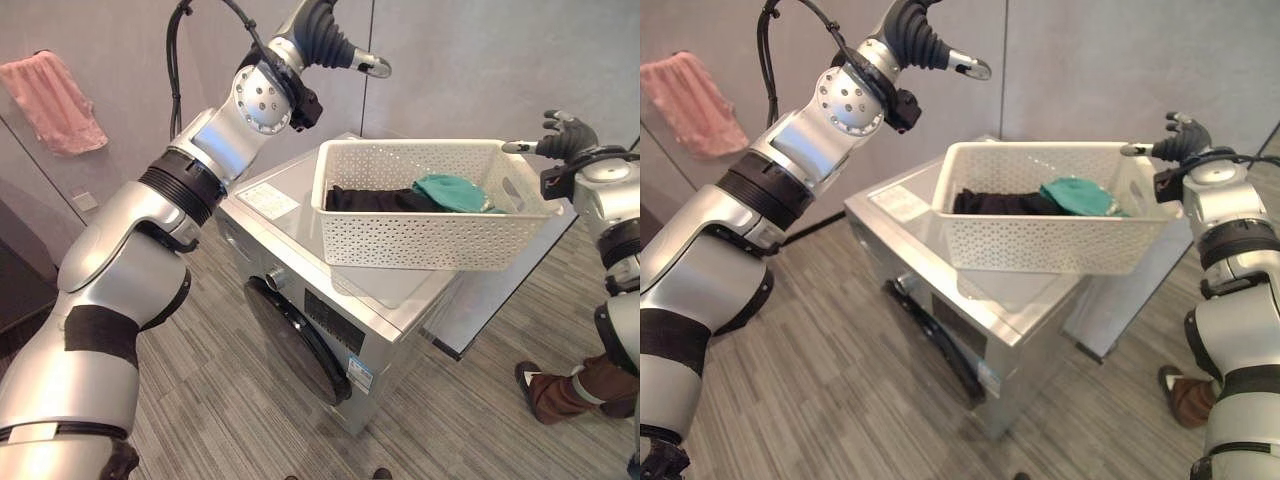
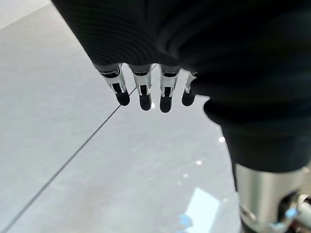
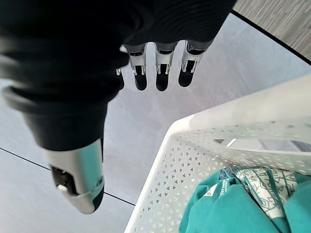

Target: Grab the laundry basket,head to the washer,open it,put in the laundry and shut it.

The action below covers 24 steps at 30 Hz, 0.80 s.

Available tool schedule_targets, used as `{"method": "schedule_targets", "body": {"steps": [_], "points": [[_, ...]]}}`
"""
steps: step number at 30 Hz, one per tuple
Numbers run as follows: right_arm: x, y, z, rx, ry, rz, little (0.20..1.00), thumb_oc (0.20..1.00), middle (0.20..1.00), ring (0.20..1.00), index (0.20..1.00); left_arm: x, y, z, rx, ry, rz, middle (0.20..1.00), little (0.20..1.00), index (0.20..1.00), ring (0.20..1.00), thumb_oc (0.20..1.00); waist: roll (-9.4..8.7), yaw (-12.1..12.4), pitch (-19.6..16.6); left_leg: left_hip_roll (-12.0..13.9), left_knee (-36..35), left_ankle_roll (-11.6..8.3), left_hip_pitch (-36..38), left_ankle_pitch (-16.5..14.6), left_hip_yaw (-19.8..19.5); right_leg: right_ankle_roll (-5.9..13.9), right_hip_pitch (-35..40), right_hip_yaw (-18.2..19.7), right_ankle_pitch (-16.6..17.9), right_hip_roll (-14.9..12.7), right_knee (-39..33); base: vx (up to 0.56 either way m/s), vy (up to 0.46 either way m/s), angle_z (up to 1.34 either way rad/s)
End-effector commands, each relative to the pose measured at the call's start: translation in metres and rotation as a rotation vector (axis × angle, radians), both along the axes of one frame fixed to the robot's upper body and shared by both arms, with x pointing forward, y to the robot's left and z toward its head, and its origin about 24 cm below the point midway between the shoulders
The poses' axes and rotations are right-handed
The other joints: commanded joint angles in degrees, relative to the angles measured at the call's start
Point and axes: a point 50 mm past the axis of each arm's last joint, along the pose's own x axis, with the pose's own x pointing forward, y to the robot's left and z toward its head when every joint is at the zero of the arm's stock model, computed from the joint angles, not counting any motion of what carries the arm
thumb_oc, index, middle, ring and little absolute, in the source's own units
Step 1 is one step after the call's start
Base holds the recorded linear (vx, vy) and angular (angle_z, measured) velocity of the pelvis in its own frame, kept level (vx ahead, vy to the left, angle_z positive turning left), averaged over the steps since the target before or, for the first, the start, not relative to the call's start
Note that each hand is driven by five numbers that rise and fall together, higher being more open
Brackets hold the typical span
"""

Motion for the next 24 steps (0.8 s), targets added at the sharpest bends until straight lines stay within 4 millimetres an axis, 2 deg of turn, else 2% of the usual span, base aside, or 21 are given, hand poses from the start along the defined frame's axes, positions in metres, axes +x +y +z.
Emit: {"method": "schedule_targets", "body": {"steps": [1,5,8,16,17,19,24], "points": [[-0.012,-0.022,0.035,-0.021,-0.115,-0.068,1.0,1.0,1.0,1.0,1.0,-0.006,0.016,0.039,-0.116,-0.093,0.026,1.0,1.0,1.0,1.0,1.0,-0.94,2.54,-0.57,4.85,0.18,-2.15,1.46,0.56,5.54,4.28,6.92,0.11,-10.76,-1.28,-0.01,-0.04,-0.058,0.17],[-0.018,-0.034,0.032,-0.014,-0.101,-0.104,1.0,1.0,1.0,1.0,1.0,-0.006,0.022,0.038,-0.128,-0.079,0.024,1.0,1.0,1.0,1.0,1.0,-0.9,3.09,-0.56,5.92,0.18,-2.86,1.16,2.52,5.06,3.49,7.11,-0.18,-11.43,-0.17,-0.01,-0.08,-0.08,0.05],[-0.026,-0.047,0.026,-0.006,-0.087,-0.14,1.0,1.0,1.0,1.0,1.0,-0.007,0.024,0.041,-0.075,-0.101,0.044,1.0,1.0,1.0,1.0,1.0,-0.73,3.28,-0.38,6.77,0.18,-3.33,0.81,3.97,4.8,2.98,7.18,-0.31,-11.88,0.75,-0.01,-0.09,-0.086,0.1],[-0.053,-0.085,-0.001,0.035,-0.018,-0.255,1.0,1.0,1.0,1.0,1.0,-0.007,0.05,0.061,0.025,-0.166,0.196,1.0,1.0,1.0,1.0,1.0,-0.02,3.95,0.48,9.37,0.66,-4.38,0.1,7.41,5.03,1.93,7.54,-0.61,-12.83,2.97,-0.01,-0.08,-0.073,0.02],[-0.055,-0.087,-0.011,0.046,0.011,-0.264,1.0,1.0,1.0,1.0,1.0,-0.006,0.056,0.063,0.024,-0.169,0.231,1.0,1.0,1.0,1.0,1.0,0.07,4.0,0.67,9.77,0.8,-4.39,0.03,7.73,5.36,1.73,7.63,-0.66,-12.92,3.12,-0.01,-0.08,-0.055,-0.02],[-0.054,-0.086,-0.014,0.047,0.02,-0.261,1.0,1.0,1.0,1.0,1.0,-0.004,0.058,0.063,0.028,-0.169,0.253,1.0,1.0,1.0,1.0,1.0,0.05,4.0,0.89,9.88,0.89,-4.39,0.0,7.86,5.46,1.68,7.68,-0.64,-12.88,3.17,-0.01,-0.06,-0.043,-0.02],[-0.033,-0.056,-0.038,0.04,0.06,-0.147,1.0,1.0,1.0,1.0,1.0,0.017,0.076,0.04,0.069,-0.107,0.425,1.0,1.0,1.0,1.0,1.0,0.28,1.99,1.44,10.41,0.64,-4.54,-0.27,9.01,6.42,1.33,7.44,0.2,-12.84,3.58,-0.01,-0.04,-0.029,0.13]]}}
